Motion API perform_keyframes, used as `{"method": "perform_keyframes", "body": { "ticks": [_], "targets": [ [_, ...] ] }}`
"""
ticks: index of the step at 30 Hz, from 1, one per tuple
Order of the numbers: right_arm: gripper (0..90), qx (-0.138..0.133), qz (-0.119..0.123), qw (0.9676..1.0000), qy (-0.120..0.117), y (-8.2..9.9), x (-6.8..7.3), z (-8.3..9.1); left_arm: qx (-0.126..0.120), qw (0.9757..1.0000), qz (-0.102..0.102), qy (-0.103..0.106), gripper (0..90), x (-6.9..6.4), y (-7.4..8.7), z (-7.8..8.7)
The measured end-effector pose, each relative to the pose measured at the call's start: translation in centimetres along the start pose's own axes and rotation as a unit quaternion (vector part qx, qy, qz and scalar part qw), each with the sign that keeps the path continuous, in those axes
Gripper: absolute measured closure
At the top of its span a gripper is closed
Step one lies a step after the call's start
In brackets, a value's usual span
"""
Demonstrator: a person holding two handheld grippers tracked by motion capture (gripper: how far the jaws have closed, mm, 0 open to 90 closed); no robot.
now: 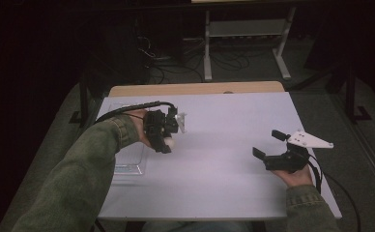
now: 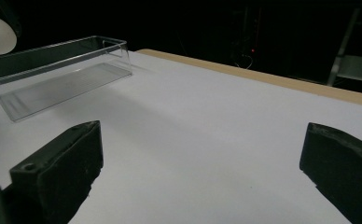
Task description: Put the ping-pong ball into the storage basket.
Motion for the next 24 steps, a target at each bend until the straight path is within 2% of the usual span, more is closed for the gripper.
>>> {"method": "perform_keyframes", "body": {
  "ticks": [6, 13, 16, 20, 24],
  "targets": [
    [0.0, -0.002, 0.0, 1.0, 0.0, 0.0, 0.0, 0.0, 0.001, 1.0, 0.001, 0.004, 50.8, -0.1, 0.4, 0.0],
    [0.0, -0.003, 0.0, 1.0, -0.002, 0.0, 0.0, 0.0, 0.018, 0.9998, -0.002, 0.007, 50.8, -0.2, 0.8, -0.2],
    [0.0, -0.003, 0.0, 1.0, -0.001, 0.0, 0.0, 0.0, 0.015, 0.9998, 0.014, 0.007, 50.8, 0.0, 1.4, -0.2],
    [0.0, -0.004, -0.003, 1.0, -0.003, 0.0, 0.0, 0.0, 0.018, 0.9995, 0.025, 0.007, 50.8, 0.2, 2.3, -0.3],
    [0.0, -0.004, -0.004, 1.0, -0.003, 0.0, 0.0, 0.0, 0.021, 0.9994, 0.026, 0.008, 50.8, 0.2, 2.9, -0.3]
  ]
}}
Point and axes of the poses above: each handheld gripper's, and its own axes: z roughly backward along the jaws, y roughly out of its underside, x roughly to its left, the point moved 1 cm from there along -z, roughly forward along the jaws, and after that the axes turned 5 degrees about -z, right-handed, at the moved point
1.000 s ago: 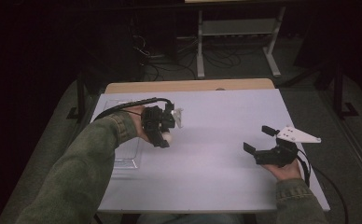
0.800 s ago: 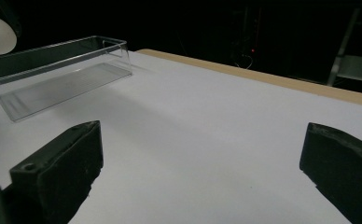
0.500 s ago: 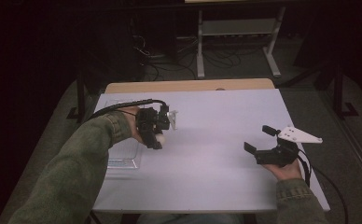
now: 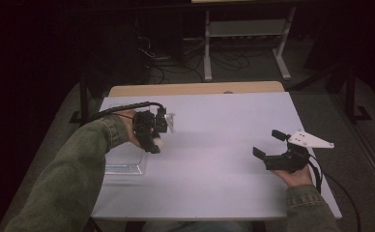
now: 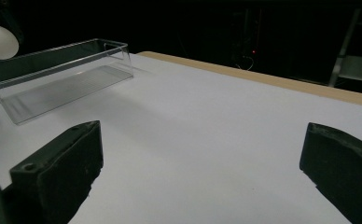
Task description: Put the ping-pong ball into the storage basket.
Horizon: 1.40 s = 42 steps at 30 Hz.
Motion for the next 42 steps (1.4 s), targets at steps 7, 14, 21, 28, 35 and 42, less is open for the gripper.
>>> {"method": "perform_keyframes", "body": {
  "ticks": [7, 14, 21, 28, 35, 42],
  "targets": [
    [0.0, 0.0, 0.003, 1.0, 0.003, 0.0, 0.0, 0.0, 0.01, 0.9999, 0.012, -0.003, 50.8, 0.0, 1.8, -0.1],
    [0.0, -0.001, 0.002, 1.0, 0.005, 0.0, 0.0, 0.0, 0.013, 0.9996, 0.025, -0.008, 50.9, 0.4, 3.4, -0.2],
    [0.0, -0.001, 0.003, 1.0, 0.007, 0.0, 0.0, 0.0, 0.027, 0.9992, 0.026, -0.013, 50.8, 0.5, 4.9, 0.3],
    [0.0, -0.001, 0.003, 1.0, 0.007, 0.0, 0.0, 0.0, 0.031, 0.9988, 0.032, -0.018, 50.8, 0.3, 6.0, 0.4],
    [0.0, -0.002, 0.004, 0.9999, 0.009, 0.0, 0.0, 0.1, 0.031, 0.9988, 0.032, -0.02, 50.8, 0.3, 6.5, 0.5],
    [0.0, -0.001, 0.004, 0.9999, 0.009, 0.0, -0.1, 0.0, 0.033, 0.9988, 0.03, -0.022, 50.8, 0.3, 6.7, 0.3]
  ]
}}
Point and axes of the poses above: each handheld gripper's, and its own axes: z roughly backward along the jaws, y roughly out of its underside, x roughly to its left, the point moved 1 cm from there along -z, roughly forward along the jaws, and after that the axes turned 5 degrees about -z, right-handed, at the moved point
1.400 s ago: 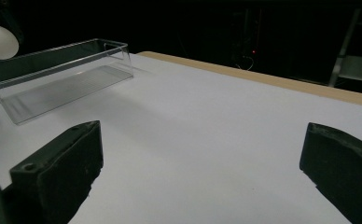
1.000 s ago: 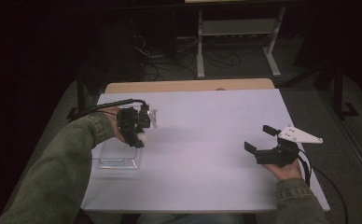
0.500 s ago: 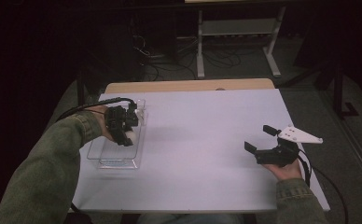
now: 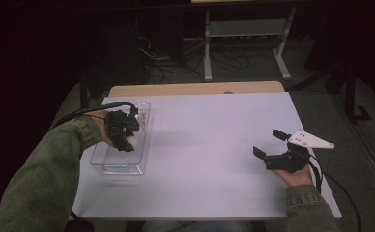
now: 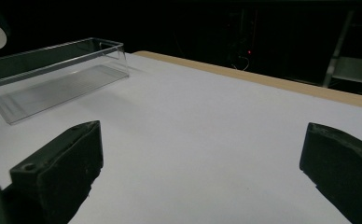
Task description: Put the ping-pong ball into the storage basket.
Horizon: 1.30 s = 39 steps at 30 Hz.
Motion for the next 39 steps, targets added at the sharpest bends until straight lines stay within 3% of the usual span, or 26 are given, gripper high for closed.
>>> {"method": "perform_keyframes", "body": {
  "ticks": [16, 39],
  "targets": [
    [0.0, 0.004, -0.001, 1.0, -0.002, 0.1, 0.1, 0.0, 0.003, 0.9999, 0.007, 0.013, 50.8, -0.3, 1.1, -2.3],
    [0.0, 0.011, 0.001, 0.9999, 0.004, 0.2, 0.0, 0.1, 0.003, 0.9998, 0.0, 0.018, 50.8, 0.4, 1.0, -5.3]
  ]
}}
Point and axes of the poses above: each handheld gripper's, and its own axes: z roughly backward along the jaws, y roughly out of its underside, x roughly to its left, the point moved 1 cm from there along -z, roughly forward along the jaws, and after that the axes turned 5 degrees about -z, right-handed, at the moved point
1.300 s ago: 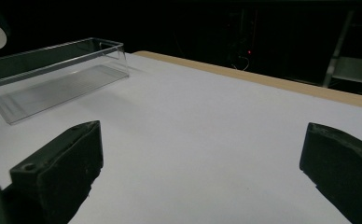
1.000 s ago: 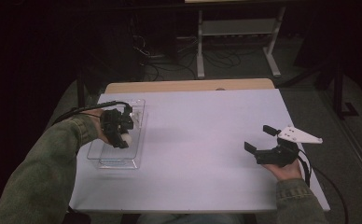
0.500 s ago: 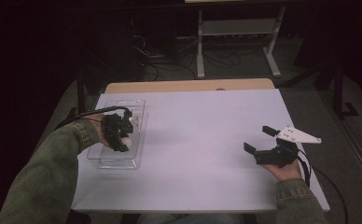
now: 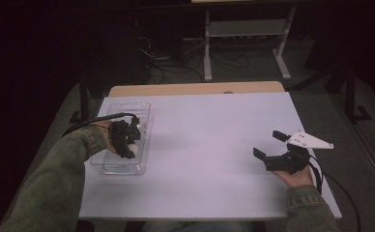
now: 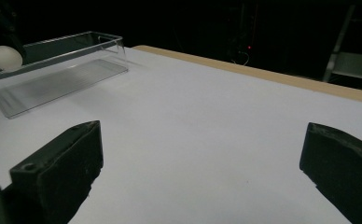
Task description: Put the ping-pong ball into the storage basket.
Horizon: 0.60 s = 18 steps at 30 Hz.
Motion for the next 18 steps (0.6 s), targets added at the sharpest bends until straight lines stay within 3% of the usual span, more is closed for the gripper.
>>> {"method": "perform_keyframes", "body": {
  "ticks": [11, 18],
  "targets": [
    [0.0, 0.004, 0.004, 1.0, 0.001, 0.0, 0.2, -0.1, 0.001, 0.9999, 0.004, 0.011, 50.8, 0.1, 0.3, -1.1],
    [0.0, 0.003, 0.005, 1.0, -0.001, 0.0, 0.2, 0.0, 0.008, 0.9998, 0.0, 0.017, 50.8, 0.1, -0.3, -2.1]
  ]
}}
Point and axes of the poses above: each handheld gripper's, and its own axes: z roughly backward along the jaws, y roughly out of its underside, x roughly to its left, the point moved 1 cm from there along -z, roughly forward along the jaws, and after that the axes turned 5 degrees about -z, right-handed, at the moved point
